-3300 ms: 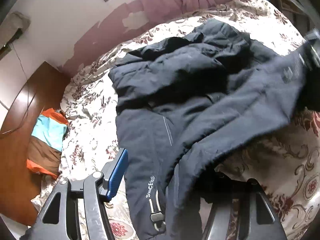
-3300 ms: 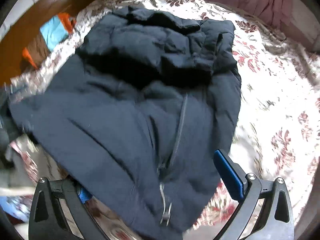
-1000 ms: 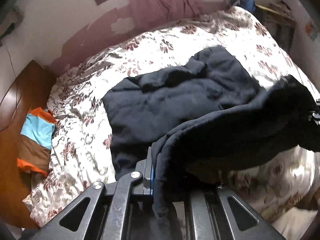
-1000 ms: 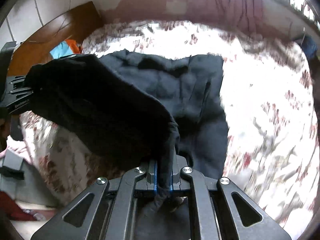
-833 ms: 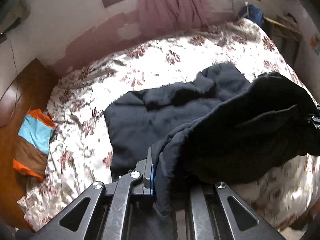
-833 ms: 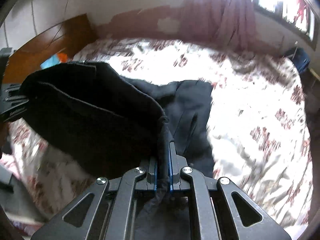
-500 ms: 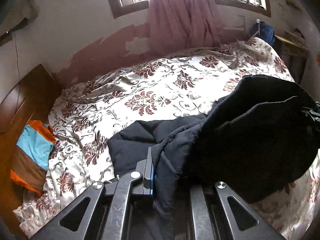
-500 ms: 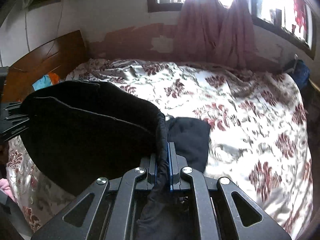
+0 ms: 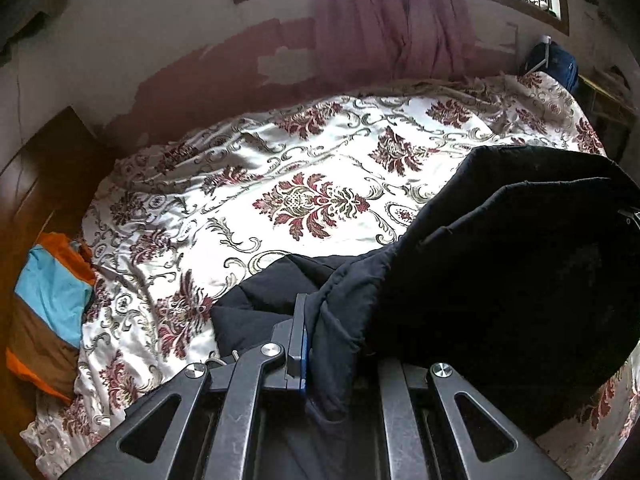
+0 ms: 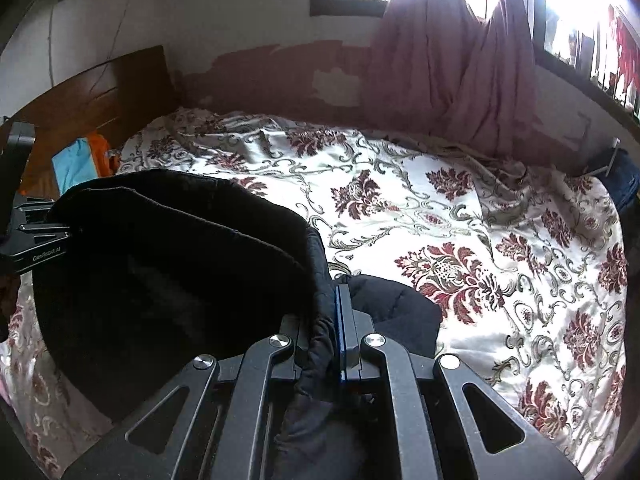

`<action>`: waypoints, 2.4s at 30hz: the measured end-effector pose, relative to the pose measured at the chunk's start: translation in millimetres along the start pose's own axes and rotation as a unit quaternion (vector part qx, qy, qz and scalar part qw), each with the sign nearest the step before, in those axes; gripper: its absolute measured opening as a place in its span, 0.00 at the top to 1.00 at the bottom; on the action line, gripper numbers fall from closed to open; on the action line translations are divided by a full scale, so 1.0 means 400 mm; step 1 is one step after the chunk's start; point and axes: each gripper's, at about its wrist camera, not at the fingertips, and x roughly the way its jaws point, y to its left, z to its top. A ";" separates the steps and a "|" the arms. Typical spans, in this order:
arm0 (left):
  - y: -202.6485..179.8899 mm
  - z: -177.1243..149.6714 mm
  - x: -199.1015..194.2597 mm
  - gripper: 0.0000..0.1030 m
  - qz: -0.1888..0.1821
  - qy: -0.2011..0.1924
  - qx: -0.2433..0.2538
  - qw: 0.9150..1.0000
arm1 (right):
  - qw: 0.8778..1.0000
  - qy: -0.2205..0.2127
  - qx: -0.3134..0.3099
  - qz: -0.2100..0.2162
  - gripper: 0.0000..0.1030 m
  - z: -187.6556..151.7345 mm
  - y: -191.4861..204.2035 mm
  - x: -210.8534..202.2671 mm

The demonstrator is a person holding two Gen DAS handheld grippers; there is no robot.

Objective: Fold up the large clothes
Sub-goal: 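Lift the hem with both tools and fold it over toward the collar, then open both tools and release the folded hem onto the jacket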

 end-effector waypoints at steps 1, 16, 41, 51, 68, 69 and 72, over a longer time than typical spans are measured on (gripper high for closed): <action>0.000 0.004 0.021 0.92 -0.001 0.005 0.000 1.000 | 1.000 0.003 0.002 0.000 0.93 0.000 -0.004 0.020; -0.008 0.004 0.199 0.92 -0.003 0.053 -0.007 0.999 | 0.999 0.034 0.018 0.003 0.93 -0.027 -0.027 0.193; 0.024 0.036 0.276 0.76 -0.027 0.079 -0.052 0.995 | 0.998 0.054 0.029 0.011 0.83 -0.025 -0.062 0.293; 0.082 0.084 0.213 0.18 -0.034 0.007 -0.123 0.992 | 0.999 0.035 0.037 0.003 0.41 -0.012 -0.083 0.277; 0.010 0.032 0.061 0.18 -0.010 -0.102 -0.042 0.994 | 0.999 -0.025 -0.038 0.026 0.12 -0.048 -0.029 0.106; 0.006 0.020 0.046 0.18 -0.012 -0.108 -0.041 0.993 | 0.999 -0.022 -0.040 0.025 0.12 -0.063 -0.028 0.090; -0.014 -0.007 0.027 0.17 -0.008 -0.106 -0.030 0.994 | 0.999 -0.011 -0.039 0.017 0.12 -0.096 -0.026 0.052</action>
